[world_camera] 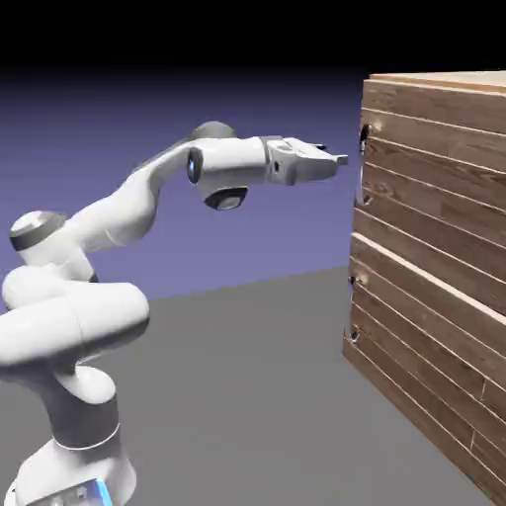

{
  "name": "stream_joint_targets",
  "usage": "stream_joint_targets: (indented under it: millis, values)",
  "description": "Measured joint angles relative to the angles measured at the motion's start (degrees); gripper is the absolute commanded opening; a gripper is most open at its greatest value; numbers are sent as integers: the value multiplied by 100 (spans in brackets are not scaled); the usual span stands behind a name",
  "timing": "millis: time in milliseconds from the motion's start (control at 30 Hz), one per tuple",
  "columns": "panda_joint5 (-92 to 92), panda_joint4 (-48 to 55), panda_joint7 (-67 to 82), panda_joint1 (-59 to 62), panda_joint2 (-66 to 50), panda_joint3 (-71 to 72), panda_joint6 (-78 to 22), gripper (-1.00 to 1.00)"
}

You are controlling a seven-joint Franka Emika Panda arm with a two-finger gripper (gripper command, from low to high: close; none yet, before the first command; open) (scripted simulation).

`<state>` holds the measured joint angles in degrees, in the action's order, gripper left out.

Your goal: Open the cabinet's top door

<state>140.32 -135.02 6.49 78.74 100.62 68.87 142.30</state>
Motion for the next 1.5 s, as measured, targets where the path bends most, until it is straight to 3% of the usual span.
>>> stream_joint_targets:
  millis: [167,200,267,500,900,1200,1500]
  values:
    - [256,842,-16,813,-108,58,63,0]
    - [258,849,-17,819,-109,58,63,-100]
    - [258,849,-17,819,-109,58,63,-100]
    - [713,-603,767,-77,22,-200,-1156,-100]
    - [379,-2984,1869,-1103,38,-1332,-3846,-100]
    - [-385,-3880,2297,-464,25,-2578,-6089,-100]
    - [-1842,-4013,3285,813,-1002,-4000,-8332,-100]
